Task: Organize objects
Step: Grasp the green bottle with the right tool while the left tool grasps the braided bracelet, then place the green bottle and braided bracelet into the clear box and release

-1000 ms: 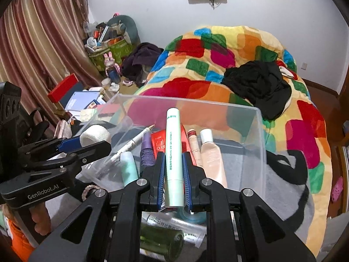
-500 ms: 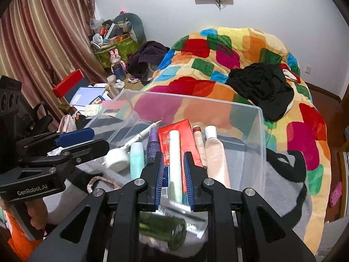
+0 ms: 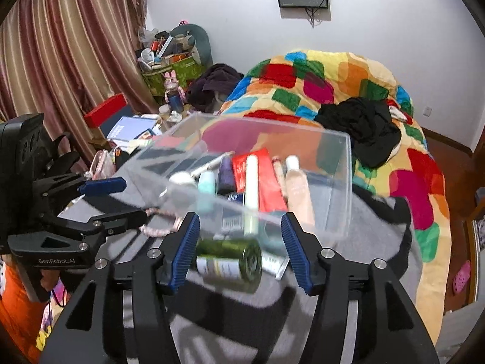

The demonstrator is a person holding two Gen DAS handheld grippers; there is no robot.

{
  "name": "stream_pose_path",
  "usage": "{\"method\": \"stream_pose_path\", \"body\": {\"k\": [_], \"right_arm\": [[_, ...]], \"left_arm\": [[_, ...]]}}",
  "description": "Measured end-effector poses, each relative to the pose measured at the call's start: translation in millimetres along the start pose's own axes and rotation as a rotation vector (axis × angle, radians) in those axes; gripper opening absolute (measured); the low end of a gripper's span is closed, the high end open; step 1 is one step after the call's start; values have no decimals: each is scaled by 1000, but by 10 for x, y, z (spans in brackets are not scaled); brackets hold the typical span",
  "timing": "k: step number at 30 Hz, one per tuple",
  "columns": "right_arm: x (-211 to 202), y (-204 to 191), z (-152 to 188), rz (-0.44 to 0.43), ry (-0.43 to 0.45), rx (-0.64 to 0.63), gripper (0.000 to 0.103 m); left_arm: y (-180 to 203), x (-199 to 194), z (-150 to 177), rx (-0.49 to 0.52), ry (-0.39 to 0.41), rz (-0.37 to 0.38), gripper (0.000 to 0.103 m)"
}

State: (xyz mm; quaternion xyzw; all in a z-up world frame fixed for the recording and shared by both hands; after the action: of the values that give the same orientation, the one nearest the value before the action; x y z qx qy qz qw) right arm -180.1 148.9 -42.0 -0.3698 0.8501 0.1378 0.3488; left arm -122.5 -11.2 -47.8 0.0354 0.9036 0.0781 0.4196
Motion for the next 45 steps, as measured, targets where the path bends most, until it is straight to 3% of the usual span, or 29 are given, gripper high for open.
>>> {"method": "stream_pose_path", "body": {"k": [3, 8, 16, 18, 23, 34, 45], "right_arm": [[52, -47, 116, -14, -29, -6, 52], [216, -109, 252, -36, -89, -17, 52], [392, -164, 317, -43, -121, -20, 54], [391, -182, 317, -37, -116, -27, 54], [377, -206, 338, -30, -107, -33, 53], [146, -194, 289, -33, -43, -1, 52], [-212, -159, 82, -33, 64, 53, 52]], "left_arm": [[-44, 103, 85, -7, -36, -14, 66], [-58, 367, 207, 7, -137, -7, 48], [55, 563, 265, 84, -179, -33, 44], [62, 572, 265, 89, -179, -28, 38], [37, 533, 275, 89, -168, -37, 8], [-179, 183, 396, -13, -132, -4, 5], [-121, -361, 94, -63, 23, 74, 4]]}}
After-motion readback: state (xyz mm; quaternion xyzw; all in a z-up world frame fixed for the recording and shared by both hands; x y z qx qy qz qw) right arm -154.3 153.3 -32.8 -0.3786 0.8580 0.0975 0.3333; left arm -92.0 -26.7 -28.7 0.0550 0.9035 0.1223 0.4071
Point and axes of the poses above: each gripper's, at about its wrist camera, not at the fingertips, and x roughly the way its jaws point, y to its right, z to its underside, the point moved 5 cm from there along x, roughly the way its jaws point, and after that the axes turned 10 degrees about -x, right-handed, at the moved point
